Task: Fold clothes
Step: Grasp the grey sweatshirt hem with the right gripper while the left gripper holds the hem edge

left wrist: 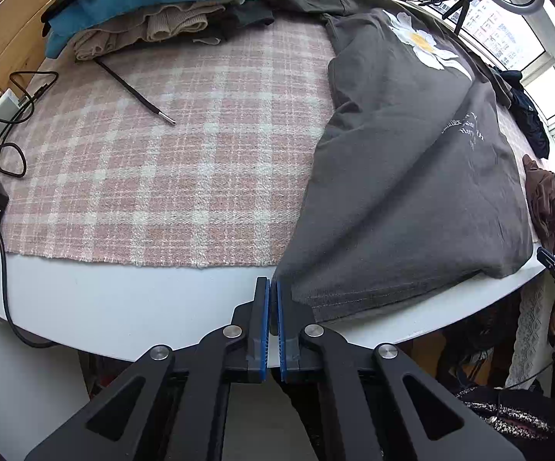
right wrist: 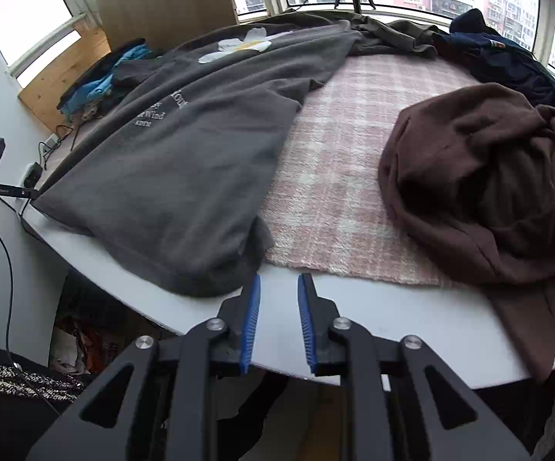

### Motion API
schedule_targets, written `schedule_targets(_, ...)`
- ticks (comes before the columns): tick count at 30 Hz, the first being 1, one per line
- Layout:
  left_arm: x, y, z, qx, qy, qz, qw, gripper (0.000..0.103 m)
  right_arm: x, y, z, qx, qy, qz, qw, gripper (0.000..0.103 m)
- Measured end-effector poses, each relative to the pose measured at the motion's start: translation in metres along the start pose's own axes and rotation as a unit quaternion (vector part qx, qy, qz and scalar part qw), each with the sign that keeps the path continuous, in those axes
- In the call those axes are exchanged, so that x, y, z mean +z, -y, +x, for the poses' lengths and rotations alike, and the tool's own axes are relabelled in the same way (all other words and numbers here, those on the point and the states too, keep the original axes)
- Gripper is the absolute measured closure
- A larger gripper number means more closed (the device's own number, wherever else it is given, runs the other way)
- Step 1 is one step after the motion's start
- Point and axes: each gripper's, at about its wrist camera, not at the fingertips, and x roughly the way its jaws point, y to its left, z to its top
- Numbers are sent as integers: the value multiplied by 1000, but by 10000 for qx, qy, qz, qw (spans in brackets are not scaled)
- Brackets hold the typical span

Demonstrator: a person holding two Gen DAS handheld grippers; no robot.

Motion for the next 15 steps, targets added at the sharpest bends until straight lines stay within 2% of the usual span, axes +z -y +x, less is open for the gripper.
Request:
schedule_targets(2, 2, 4, -5, 41, 17, 85, 10000, 100, 4, -8, -4, 321, 126, -126, 9993, 51)
schedule_targets(4, 5, 8, -12, 45, 68, 153, 9998, 100, 9, -21, -3, 461, 185, -371, 9981, 50)
schedule_targets(6, 7, 11, -19, 45, 112, 201, 9997, 100, 13, -37, 9, 474, 44, -659, 9967, 50)
schedule_targets(10, 15, 14, -30, 63, 189, 274, 9994, 100, 13, -53, 39, 35, -332, -1105, 9933, 51)
schedule_targets(11, 17, 16, -32, 66, 204, 293, 9993, 100, 13, -55, 45, -77, -394, -1175, 9923, 63)
schedule_targets(12, 18, 17, -34, 68, 225, 337, 9992, 100, 14, -55, 48, -147, -419, -1195, 9918, 83)
schedule_targets(13, 19, 18, -37, 62, 250, 371, 9990, 100, 17, -55, 48, -216, -423, -1183, 9918, 94)
schedule_targets(14, 20, 19, -40, 36, 287, 380, 9989, 100, 20, -53, 45, -153, -440, -1075, 9931, 100)
schedule_targets(15, 21, 20, -44, 1, 329, 385, 9987, 100, 23, -49, 37, 90, -472, -834, 9954, 100)
